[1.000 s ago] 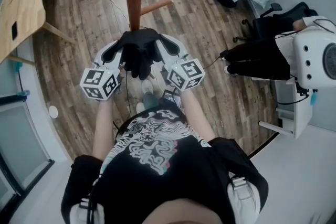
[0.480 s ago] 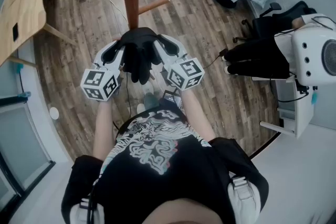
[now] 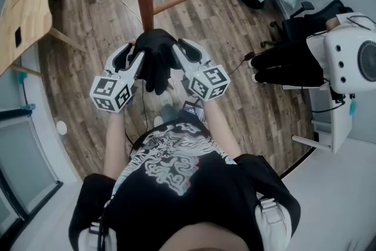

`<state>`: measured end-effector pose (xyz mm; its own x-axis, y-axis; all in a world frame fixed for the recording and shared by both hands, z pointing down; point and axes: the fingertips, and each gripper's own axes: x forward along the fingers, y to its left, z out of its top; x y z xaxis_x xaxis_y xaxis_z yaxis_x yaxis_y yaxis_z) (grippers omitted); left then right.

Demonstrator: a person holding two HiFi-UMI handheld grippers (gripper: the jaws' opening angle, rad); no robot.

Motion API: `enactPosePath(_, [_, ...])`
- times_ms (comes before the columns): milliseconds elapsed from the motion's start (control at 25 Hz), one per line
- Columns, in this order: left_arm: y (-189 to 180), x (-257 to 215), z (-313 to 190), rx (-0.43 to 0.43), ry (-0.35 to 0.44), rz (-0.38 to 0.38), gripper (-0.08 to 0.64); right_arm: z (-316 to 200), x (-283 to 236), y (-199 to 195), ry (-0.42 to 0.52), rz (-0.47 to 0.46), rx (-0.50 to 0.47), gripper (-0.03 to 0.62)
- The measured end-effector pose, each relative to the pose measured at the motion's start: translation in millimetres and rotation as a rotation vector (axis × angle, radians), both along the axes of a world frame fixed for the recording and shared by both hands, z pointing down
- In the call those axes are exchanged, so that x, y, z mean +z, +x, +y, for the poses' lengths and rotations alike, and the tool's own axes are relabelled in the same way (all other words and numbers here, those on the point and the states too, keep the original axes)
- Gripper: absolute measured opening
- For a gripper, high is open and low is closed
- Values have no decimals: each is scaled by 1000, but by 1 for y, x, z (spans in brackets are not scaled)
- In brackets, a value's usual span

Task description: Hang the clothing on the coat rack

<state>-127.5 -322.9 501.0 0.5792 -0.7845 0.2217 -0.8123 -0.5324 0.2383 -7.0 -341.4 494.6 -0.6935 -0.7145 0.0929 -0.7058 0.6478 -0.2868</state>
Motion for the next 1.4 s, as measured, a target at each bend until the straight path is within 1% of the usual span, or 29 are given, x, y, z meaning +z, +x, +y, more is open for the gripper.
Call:
enactPosePath(240, [-1,-4,7,9,5,-10,176,5,-5,3,5,-8,20,95])
enactPosePath(360, [-6,-5,11,-13,20,-26,176,11,-9,5,22,-29,20,95])
enactPosePath(440, [-8,-5,15,-25,24,-22,176,16,-16,6,43,-43,4,94])
enactPosePath(640, [-18,-12,24,-75,47,-9,169,24,-22,8,74,-28,-5,87])
enactPosePath(680, [-21,-14,25,-88,56,-13,131,26,-23,9,84,-18,-4,85])
enactPosePath(720, [-23,-15,26,-99,63,-20,38,28,-23,9,95,-1,-4,45])
enactPosePath(760, [-25,-15,27,-105,64,-29,-11,29,-24,8,106,19,-7,-2])
enactPosePath(880, [-25,-13,30,-99,49,-42,-11,34,-24,4,122,61,-24,-2])
enactPosePath(960, [-25,-14,33,-104,50,-48,-11,36,-25,5,126,73,-14,-2])
enactPosePath(1040, [-24,-16,37,-106,55,-58,-11,39,-25,7,124,79,0,-2])
enactPosePath(1200, [-25,-21,46,-105,83,-107,-11,48,-28,8,125,84,5,-2])
enactPosePath(1400, [-27,-27,62,-103,86,-107,-11,62,-32,13,124,80,14,-2])
